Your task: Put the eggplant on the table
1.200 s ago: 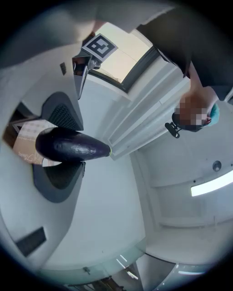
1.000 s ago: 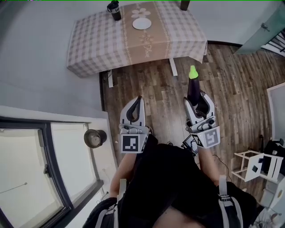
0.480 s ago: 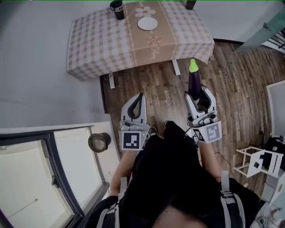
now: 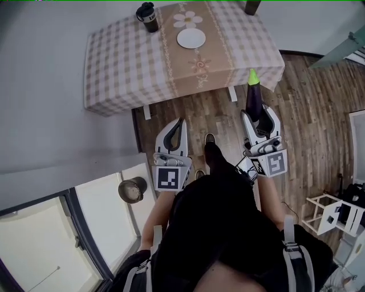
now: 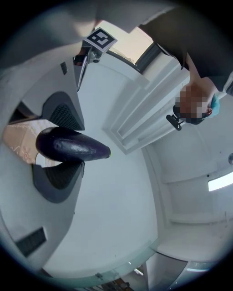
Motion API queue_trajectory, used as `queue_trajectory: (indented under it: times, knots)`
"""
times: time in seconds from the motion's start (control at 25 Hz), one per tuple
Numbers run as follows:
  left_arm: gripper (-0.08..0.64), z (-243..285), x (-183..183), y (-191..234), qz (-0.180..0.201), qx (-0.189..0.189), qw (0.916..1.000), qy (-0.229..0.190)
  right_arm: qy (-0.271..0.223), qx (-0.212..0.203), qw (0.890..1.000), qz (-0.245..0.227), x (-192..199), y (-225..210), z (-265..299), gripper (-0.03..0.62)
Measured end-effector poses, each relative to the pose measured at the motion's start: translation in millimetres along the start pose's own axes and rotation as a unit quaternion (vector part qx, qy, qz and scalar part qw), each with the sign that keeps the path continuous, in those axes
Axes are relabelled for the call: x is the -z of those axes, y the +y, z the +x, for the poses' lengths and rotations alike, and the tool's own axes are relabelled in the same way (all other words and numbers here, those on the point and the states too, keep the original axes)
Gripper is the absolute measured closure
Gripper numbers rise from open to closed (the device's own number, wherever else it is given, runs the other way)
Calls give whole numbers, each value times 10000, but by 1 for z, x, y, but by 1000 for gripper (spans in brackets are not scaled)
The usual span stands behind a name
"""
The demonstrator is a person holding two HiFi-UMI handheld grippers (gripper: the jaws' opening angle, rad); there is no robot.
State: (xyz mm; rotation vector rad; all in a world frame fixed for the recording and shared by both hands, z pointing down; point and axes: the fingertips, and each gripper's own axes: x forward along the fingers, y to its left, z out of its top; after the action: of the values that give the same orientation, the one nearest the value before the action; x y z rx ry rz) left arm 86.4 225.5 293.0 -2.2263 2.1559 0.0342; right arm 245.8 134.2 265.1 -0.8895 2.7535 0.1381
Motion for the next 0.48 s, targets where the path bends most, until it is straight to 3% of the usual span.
queue_trajectory:
  times: [0.16,0.48]
  knots:
    - [571,64,1,21,71,25,9999,100,-70,32,9999,92,12,-43,58,368]
    - [571,139,5,34,142,-120,9997,154,-54,-83,9999,129,36,-109,114,368]
